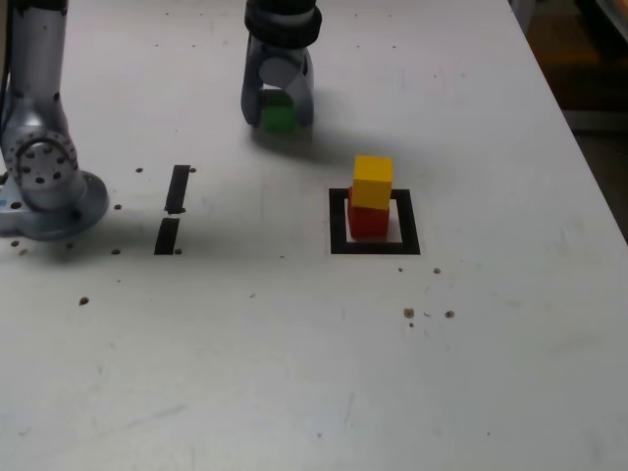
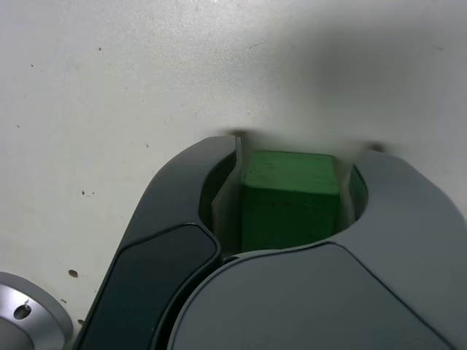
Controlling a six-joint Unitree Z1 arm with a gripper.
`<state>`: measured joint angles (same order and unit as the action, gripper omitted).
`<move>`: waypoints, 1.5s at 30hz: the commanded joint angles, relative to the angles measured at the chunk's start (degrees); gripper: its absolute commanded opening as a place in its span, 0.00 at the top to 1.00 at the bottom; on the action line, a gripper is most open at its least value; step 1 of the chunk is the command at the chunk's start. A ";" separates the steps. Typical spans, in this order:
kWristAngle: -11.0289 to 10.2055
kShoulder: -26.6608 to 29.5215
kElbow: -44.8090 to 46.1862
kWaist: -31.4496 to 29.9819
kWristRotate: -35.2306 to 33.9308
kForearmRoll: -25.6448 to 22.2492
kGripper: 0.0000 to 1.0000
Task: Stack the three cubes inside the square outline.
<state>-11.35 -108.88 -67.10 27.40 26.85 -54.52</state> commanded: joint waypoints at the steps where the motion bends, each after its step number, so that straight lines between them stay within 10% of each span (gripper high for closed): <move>1: 0.07 1.56 -0.35 -0.52 -0.06 -0.45 0.81; 11: 0.25 9.33 -17.03 -12.28 -7.90 -22.39 0.86; 19: 2.46 3.20 -39.65 -28.43 -18.37 -38.38 0.87; 45: 6.96 -8.87 -36.40 -34.48 -29.52 -31.10 0.86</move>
<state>-4.55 -117.31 -103.96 -7.27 -2.74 -86.10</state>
